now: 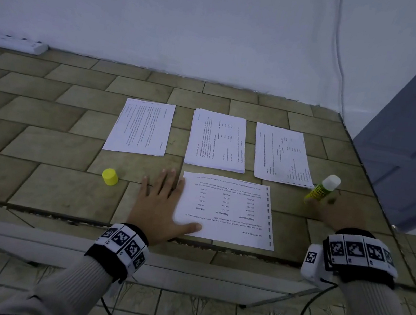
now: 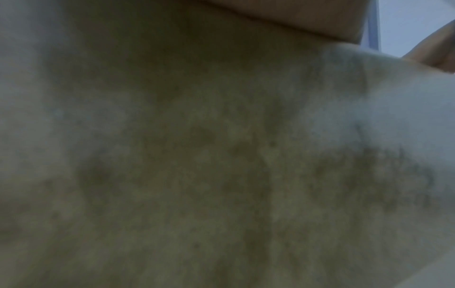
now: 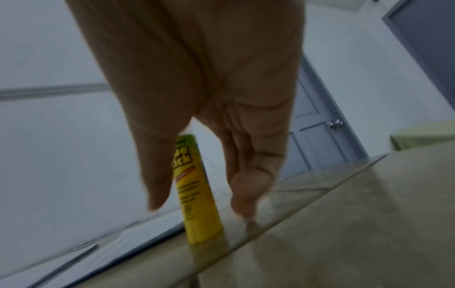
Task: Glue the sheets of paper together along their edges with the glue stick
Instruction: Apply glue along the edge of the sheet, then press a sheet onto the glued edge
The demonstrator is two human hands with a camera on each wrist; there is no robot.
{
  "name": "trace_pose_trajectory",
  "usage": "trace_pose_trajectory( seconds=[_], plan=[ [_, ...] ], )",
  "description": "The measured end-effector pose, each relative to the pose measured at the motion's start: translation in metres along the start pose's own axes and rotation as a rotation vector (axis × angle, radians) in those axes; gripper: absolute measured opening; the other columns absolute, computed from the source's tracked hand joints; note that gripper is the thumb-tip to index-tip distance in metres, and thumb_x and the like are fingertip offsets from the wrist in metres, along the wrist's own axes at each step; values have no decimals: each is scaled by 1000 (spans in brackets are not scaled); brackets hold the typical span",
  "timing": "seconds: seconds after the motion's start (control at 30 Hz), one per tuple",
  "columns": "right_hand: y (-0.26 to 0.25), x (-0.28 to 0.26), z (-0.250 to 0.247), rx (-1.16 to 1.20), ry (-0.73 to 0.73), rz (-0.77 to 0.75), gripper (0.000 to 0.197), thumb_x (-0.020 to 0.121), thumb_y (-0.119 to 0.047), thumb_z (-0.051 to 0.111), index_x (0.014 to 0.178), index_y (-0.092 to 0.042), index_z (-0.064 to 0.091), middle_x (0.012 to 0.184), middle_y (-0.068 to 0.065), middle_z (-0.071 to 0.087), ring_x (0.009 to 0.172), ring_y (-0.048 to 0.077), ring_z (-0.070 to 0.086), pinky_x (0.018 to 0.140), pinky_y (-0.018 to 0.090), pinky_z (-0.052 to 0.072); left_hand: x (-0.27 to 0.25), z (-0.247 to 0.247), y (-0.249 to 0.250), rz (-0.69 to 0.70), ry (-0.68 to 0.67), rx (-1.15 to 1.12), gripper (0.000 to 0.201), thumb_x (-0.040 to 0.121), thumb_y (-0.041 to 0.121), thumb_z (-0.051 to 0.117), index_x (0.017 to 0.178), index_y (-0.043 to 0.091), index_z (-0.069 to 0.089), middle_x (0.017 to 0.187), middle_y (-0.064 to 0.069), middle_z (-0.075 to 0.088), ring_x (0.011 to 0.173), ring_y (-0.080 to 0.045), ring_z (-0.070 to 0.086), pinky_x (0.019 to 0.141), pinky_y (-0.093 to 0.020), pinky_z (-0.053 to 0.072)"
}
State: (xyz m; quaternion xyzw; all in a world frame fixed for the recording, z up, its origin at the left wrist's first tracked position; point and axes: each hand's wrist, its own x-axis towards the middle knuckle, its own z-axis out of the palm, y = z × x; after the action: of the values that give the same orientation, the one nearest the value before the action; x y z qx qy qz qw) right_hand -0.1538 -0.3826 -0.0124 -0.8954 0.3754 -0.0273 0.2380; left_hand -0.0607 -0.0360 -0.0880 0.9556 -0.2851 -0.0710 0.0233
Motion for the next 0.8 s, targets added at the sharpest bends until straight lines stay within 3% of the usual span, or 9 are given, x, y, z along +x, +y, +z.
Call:
trace_pose_trajectory(
  seconds=[0.07, 0.2, 0.3, 0.4, 0.5, 0.63, 0.7, 0.77, 0.8],
  plan=[
    [-4, -12, 1, -90, -94, 31, 40, 90, -30, 60, 60, -10, 43, 58, 7, 48, 53, 18, 44, 52, 27, 33, 0, 0, 0, 3, 10, -16, 134, 53, 101, -7, 156, 15, 1, 162, -11, -12, 149, -29, -12, 117, -58, -7],
    [-23, -24, 10, -122, -245, -48, 30, 89, -31, 62, 72, -7, 56, 67, 7, 57, 56, 15, 50, 52, 24, 37, -1, -1, 1, 1, 2, -17, 138, 50, 102, -8, 156, 14, -1, 162, -11, -14, 149, -29, -14, 117, -59, -7],
    [-50, -19, 21, -74, -200, -241, 19, 88, -21, 62, 80, -3, 64, 81, 9, 66, 69, 15, 56, 59, 24, 42, -1, -2, 1, -6, -21, 7, 139, 47, 101, -11, 155, 15, -7, 161, -11, -19, 148, -28, -17, 117, -58, -8],
    [-73, -2, 26, -48, -97, -343, 12, 88, -20, 63, 93, -9, 62, 98, 7, 63, 87, 16, 55, 75, 25, 41, -1, -3, 2, -5, -19, 2, 137, 48, 100, -13, 155, 15, -6, 161, -10, -18, 149, -28, -17, 117, -58, -8],
    [-88, 25, 34, -146, -107, -288, 32, 88, -24, 63, 112, -3, 59, 113, 13, 60, 104, 26, 56, 83, 31, 43, -2, -2, 1, -1, -7, -4, 134, 52, 97, -18, 156, 15, -3, 162, -11, -15, 149, -28, -14, 117, -58, -8],
    [-97, 49, 47, -311, -184, -132, 60, 88, -45, 61, 125, 0, 45, 132, 20, 45, 123, 37, 44, 95, 43, 43, -2, -1, 2, -3, 5, 5, 127, 57, 93, -22, 156, 14, -4, 162, -10, -14, 149, -27, -13, 117, -57, -8],
    [-96, 53, 55, -327, -222, -91, 62, 87, -48, 62, 122, 0, 47, 127, 20, 49, 119, 36, 47, 95, 43, 45, -1, 1, 1, -10, 3, 6, 127, 57, 92, -23, 155, 13, -5, 162, -9, -14, 149, -27, -13, 118, -57, -8],
    [-94, 54, 59, -335, -212, -108, 45, 87, -46, 64, 96, -3, 55, 93, 13, 57, 94, 30, 56, 78, 35, 47, -1, 1, 1, -11, 15, -10, 127, 59, 93, -20, 155, 12, -4, 162, -9, -12, 150, -27, -12, 118, -57, -7],
    [-92, 54, 61, -336, -193, -116, 41, 87, -44, 65, 80, -6, 51, 78, 8, 53, 83, 27, 55, 69, 32, 45, -1, 1, 1, -8, 22, -17, 126, 60, 93, -19, 155, 11, -3, 162, -9, -10, 150, -27, -11, 118, -57, -7]
  ],
)
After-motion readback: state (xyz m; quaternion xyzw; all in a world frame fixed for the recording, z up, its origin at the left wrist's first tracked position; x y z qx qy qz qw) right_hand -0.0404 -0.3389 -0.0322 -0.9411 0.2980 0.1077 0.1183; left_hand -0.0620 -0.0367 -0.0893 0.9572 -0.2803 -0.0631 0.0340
